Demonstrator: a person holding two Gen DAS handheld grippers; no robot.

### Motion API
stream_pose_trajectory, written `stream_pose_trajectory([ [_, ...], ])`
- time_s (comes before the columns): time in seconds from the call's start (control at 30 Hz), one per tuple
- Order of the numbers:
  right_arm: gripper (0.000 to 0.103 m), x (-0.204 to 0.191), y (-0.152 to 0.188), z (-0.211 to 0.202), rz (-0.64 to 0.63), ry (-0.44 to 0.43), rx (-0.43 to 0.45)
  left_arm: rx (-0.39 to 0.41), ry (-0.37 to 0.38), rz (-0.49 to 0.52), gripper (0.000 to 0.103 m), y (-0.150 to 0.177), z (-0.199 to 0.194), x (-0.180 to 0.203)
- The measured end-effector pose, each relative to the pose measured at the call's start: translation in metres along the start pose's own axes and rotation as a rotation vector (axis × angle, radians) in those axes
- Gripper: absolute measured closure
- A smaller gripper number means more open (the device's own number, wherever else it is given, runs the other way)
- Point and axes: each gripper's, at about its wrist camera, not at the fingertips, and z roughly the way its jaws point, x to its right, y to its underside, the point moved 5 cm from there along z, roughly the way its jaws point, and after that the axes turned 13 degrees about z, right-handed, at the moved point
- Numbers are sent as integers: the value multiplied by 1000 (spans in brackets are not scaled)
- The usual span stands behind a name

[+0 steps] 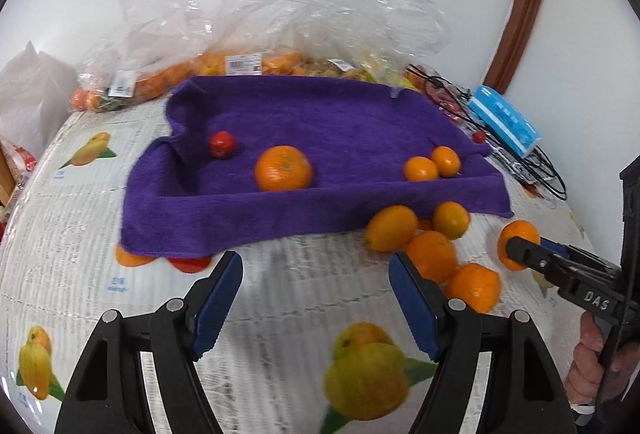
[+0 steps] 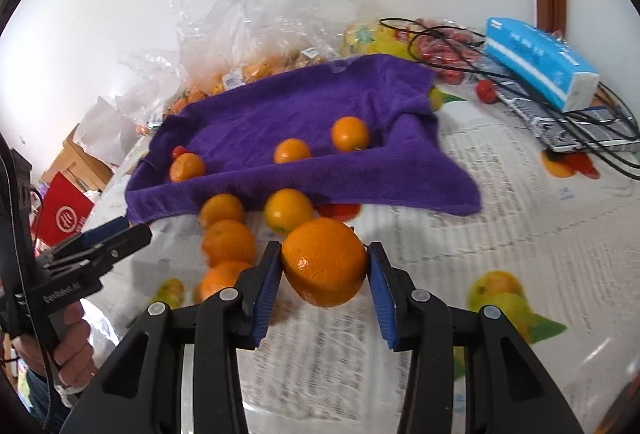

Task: Organize fruits
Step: 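Grasp an oval orange fruit with the left gripper while the right gripper holds the orange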

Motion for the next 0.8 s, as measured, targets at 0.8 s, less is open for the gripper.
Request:
stream_pose_trajectory([
  [0.8, 62, 32, -10, 0, -50, 19, 67, -66, 49, -15, 56, -30, 46, 35],
])
